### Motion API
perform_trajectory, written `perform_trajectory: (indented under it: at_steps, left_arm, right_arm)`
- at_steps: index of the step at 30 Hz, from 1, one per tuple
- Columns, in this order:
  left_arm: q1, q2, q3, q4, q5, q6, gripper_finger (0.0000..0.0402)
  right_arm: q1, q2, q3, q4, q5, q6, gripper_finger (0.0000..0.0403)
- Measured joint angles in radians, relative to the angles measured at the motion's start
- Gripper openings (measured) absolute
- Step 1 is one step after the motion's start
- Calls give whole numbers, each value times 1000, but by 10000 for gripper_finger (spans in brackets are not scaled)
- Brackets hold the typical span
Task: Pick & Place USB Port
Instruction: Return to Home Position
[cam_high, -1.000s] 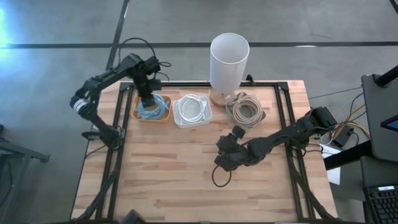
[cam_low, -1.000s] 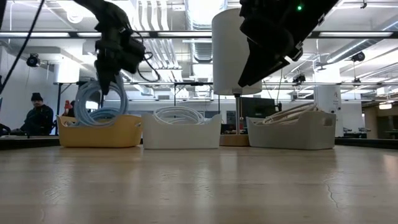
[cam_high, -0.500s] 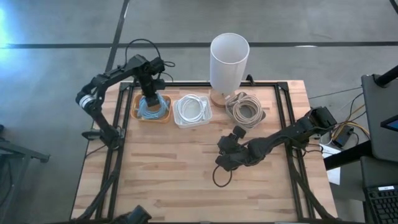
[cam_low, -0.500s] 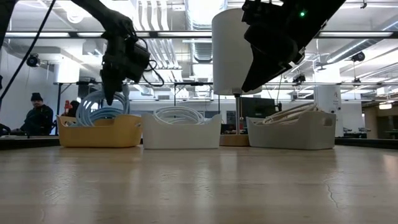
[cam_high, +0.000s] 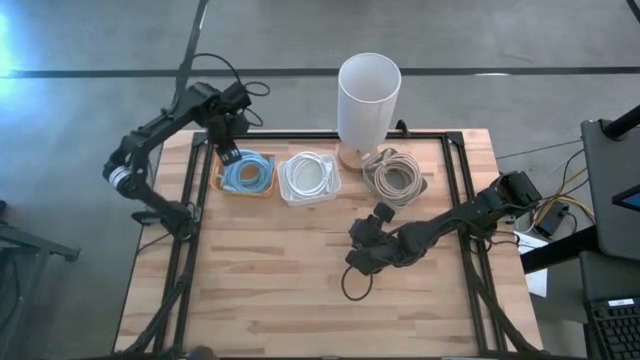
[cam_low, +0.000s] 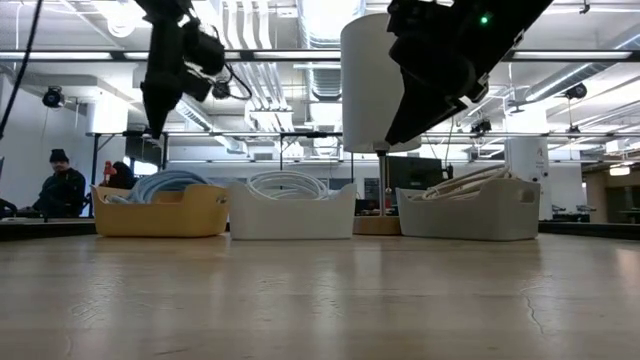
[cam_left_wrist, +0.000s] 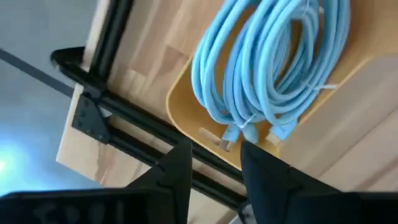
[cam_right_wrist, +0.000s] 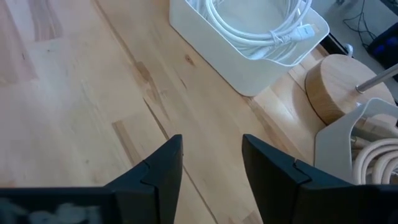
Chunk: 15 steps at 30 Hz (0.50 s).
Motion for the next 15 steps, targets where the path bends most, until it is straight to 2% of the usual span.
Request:
perform_trajectory:
  at_steps: [4,9,12,15]
  left_arm:
    - [-5,-85,-14,46,117,-78,116]
    - [-34,-250,-92,253,277,-94,100]
    - [-66,-381,-188,394,293,-148,94]
    - [-116,-539,-339,555,301,-216,89]
  right_arm:
    - [0,-9,11,-4,0,-41,154]
    - [0,-70,42,-37,31,-117,143]
    - [0,-143,38,-103,121,-109,138]
    - [-8,-234,8,-169,127,-106,133]
